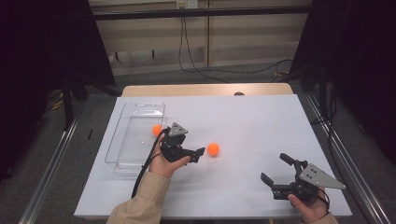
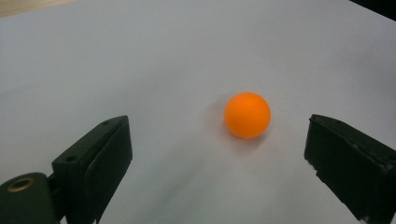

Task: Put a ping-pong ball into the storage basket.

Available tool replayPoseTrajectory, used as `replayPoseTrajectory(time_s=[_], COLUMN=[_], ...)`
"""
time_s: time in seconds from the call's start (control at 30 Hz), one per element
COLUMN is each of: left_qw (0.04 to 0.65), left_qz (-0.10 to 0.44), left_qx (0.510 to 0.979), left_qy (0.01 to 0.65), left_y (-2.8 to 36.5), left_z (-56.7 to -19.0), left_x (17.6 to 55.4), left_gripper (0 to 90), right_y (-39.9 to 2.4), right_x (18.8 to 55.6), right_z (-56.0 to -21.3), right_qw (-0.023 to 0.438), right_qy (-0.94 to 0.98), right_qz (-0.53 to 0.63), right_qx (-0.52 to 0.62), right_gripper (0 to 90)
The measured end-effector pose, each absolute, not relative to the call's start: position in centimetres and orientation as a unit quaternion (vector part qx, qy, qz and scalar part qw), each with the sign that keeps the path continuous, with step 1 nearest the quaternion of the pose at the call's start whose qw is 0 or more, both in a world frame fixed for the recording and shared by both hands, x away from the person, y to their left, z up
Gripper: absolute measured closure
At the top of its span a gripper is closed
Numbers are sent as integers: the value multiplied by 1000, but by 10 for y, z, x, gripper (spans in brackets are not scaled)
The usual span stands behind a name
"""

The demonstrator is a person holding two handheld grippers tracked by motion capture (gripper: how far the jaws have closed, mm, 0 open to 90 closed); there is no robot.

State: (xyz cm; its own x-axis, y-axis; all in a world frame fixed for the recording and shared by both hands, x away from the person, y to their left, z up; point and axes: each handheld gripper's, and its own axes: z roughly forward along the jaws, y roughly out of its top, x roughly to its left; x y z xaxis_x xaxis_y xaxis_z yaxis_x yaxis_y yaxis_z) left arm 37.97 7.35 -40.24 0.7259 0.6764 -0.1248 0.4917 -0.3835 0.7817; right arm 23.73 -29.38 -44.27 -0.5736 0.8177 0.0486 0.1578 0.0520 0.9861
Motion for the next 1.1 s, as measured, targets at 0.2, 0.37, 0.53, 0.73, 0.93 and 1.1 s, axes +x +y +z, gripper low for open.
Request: replayPoseTrajectory(time_s=[0.2,0.37,0.53,0.73,0.93,1.1], left_qw=[428,427,428,423,421,418], left_qz=[109,107,105,108,100,99], left_qx=[825,827,828,831,834,837], left_qy=[352,349,348,344,344,339], left_y=[71,68,64,61,56,52], left_z=[-404,-406,-408,-411,-415,-418], left_x=[380,379,378,379,379,378], left_gripper=[75,75,75,75,75,75], right_y=[-294,-294,-294,-294,-294,-294], right_x=[237,237,237,237,237,237], right_z=[-443,-443,-443,-443,-443,-443], right_qw=[282,283,282,283,283,283], right_qy=[667,667,667,667,667,667], right_qz=[584,584,584,584,584,584], right_qx=[366,366,365,366,366,367], right_gripper=[22,22,22,22,22,22])
